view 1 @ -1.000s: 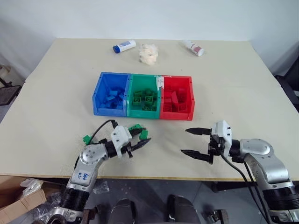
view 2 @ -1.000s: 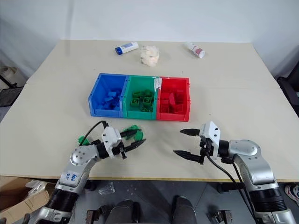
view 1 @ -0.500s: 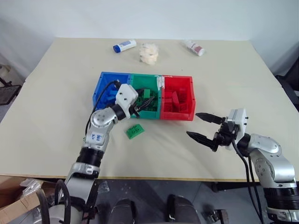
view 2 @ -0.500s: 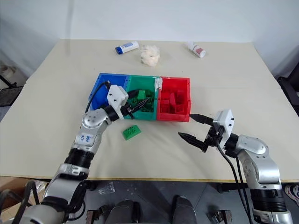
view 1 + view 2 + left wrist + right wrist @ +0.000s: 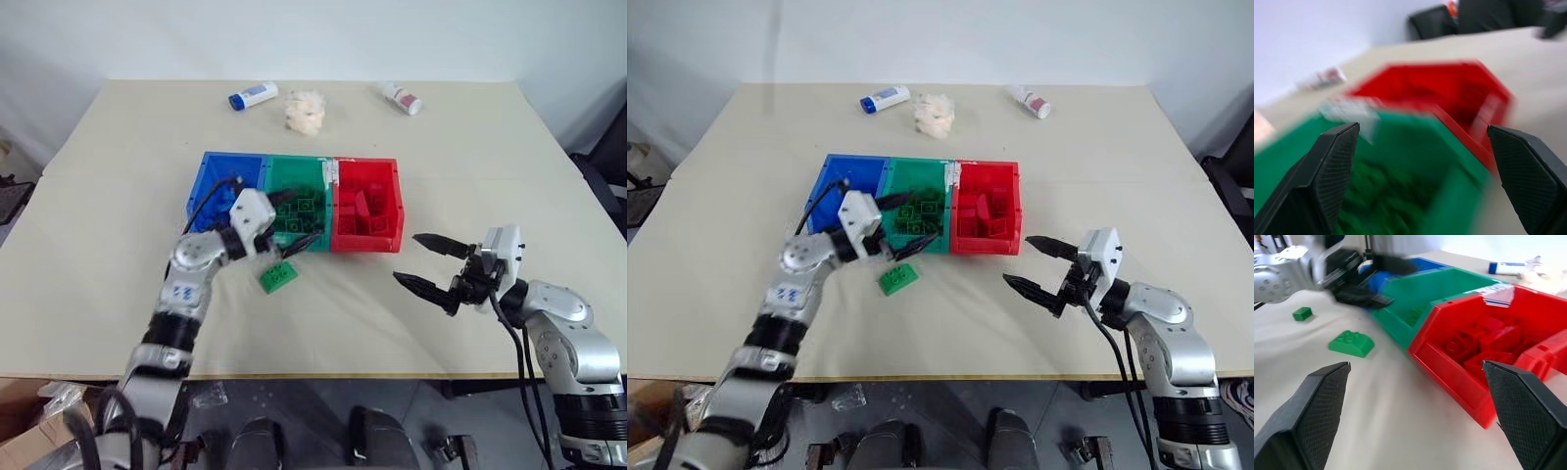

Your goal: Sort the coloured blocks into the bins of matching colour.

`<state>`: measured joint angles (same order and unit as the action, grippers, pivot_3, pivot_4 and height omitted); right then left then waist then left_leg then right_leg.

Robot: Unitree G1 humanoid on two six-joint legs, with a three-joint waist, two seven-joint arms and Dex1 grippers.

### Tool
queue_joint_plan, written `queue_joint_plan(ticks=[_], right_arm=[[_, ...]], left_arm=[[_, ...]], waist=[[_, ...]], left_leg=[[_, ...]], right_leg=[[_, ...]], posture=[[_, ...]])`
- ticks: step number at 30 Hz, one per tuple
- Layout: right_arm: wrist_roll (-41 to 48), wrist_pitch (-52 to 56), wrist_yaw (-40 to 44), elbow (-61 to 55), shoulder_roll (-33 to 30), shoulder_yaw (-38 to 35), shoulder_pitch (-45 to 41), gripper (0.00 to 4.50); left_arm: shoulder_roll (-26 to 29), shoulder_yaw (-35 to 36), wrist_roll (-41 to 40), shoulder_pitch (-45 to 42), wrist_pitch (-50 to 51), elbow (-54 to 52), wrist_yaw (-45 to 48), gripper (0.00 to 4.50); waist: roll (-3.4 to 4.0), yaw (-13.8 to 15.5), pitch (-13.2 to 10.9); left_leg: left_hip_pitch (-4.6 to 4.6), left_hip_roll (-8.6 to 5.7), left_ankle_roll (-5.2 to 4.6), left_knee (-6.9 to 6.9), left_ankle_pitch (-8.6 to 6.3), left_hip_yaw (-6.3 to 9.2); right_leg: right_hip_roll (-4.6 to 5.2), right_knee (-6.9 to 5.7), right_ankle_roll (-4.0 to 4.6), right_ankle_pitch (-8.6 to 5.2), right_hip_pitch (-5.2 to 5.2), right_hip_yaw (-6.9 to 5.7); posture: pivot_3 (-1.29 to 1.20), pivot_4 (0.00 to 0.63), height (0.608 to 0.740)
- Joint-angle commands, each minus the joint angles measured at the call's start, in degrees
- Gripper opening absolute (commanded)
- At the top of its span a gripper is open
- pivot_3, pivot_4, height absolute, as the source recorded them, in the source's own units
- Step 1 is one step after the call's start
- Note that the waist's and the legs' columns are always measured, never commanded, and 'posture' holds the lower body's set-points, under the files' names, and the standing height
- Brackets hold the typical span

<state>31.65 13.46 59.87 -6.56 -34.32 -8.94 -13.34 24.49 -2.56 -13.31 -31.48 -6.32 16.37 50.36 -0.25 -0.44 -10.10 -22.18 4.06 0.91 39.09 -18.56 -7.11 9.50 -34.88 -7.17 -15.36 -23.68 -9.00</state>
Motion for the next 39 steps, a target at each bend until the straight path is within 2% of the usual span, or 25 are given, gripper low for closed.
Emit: queue_joint_plan(ticks=[1,4,8,12,15,20,25,28,31,35,39], right_arm=[[0.4,0.3,2.3,-0.3,-1.1,1.2,-2.2,4.5],[-0.1,0.6,3.6,0.6,-1.7,2.3,-3.2,4.5],[-1.1,0.9,6.3,3.7,-2.6,4.3,-6.4,4.5],[-1.4,0.9,7.8,5.2,-2.9,4.9,-8.0,4.5],[-1.7,0.9,8.4,6.3,-2.9,5.4,-9.2,4.5],[-1.8,0.9,8.7,6.5,-2.5,6.0,-10.0,4.5],[-2.4,0.7,9.1,5.5,-2.8,6.2,-8.7,4.5],[-2.4,0.8,8.2,4.0,-2.7,5.7,-7.4,4.5],[-2.5,0.8,7.5,2.9,-2.7,5.3,-6.2,4.5],[-2.2,0.9,6.2,1.1,-3.1,4.0,-4.1,4.5],[-2.0,0.9,5.2,-0.2,-3.4,3.0,-2.3,4.5]], left_arm=[[5.5,4.8,-3.5,7.0,2.9,-10.1,1.9,4.44],[8.3,7.2,-5.8,12.5,5.8,-15.2,2.3,4.44],[13.7,15.1,-10.0,28.7,7.9,-23.2,5.1,4.44],[15.3,18.9,-10.7,36.9,7.7,-25.6,5.4,4.44],[15.4,20.3,-11.1,39.9,7.9,-26.9,5.2,4.44],[14.5,18.3,-10.2,37.4,8.8,-28.4,3.0,4.44],[10.7,10.2,-5.5,28.8,11.1,-25.8,-1.1,4.44],[8.2,4.7,-0.8,22.8,10.2,-19.9,-2.5,4.44],[6.7,2.3,1.4,19.7,7.8,-15.3,-2.1,4.44],[5.6,0.8,2.2,16.3,5.5,-10.2,-1.3,3.53],[5.4,0.0,3.2,13.8,5.0,-7.1,-1.0,2.2]], waist=[[0.0,-0.2,0.0],[0.0,0.3,0.0],[0.05,-0.1,0.0],[0.06,0.3,0.0],[0.06,0.5,0.0],[0.07,0.3,0.0],[0.08,0.4,0.0],[0.1,0.4,0.0],[0.1,0.1,0.0],[0.09,0.2,0.0],[0.09,0.4,0.0]], left_leg=[[0.01,0.01,0.0,0.03,0.0,-0.01],[0.04,0.03,-0.01,0.04,0.01,0.01],[0.05,0.06,-0.04,0.02,-0.02,0.0],[0.01,0.09,-0.02,-0.04,-0.06,-0.02],[0.01,0.08,-0.04,0.0,-0.05,-0.01],[0.02,0.09,-0.03,0.01,-0.05,0.02],[0.02,0.05,-0.01,0.01,-0.04,0.01],[0.03,0.04,-0.01,0.0,-0.04,-0.03],[0.02,0.04,0.02,0.0,-0.02,-0.05],[0.02,0.05,0.01,0.0,-0.03,-0.06],[0.01,0.05,0.01,0.02,-0.01,-0.04]], right_leg=[[0.0,-0.01,0.0,0.0,-0.01,0.02],[0.0,-0.09,0.03,-0.01,0.0,0.03],[0.01,-0.09,0.05,0.0,-0.03,0.07],[-0.01,-0.07,0.11,-0.04,-0.1,0.02],[0.0,-0.07,0.11,-0.04,-0.06,0.04],[0.0,-0.12,0.15,-0.03,-0.07,0.03],[0.0,-0.14,0.13,-0.01,-0.04,0.02],[-0.01,-0.13,0.12,-0.01,-0.05,0.03],[-0.02,-0.11,0.12,-0.01,-0.06,0.03],[-0.02,-0.1,0.12,-0.01,-0.07,0.03],[-0.02,-0.1,0.11,-0.01,-0.05,0.03]], posture=[[0.0,0.15,0.74],[0.0,0.15,0.74],[0.0,0.15,0.74],[0.0,0.15,0.74],[0.0,0.15,0.74],[0.0,0.15,0.74],[0.0,0.15,0.74],[0.0,0.15,0.74],[0.0,0.15,0.74],[0.0,0.15,0.74],[0.0,0.15,0.74]])
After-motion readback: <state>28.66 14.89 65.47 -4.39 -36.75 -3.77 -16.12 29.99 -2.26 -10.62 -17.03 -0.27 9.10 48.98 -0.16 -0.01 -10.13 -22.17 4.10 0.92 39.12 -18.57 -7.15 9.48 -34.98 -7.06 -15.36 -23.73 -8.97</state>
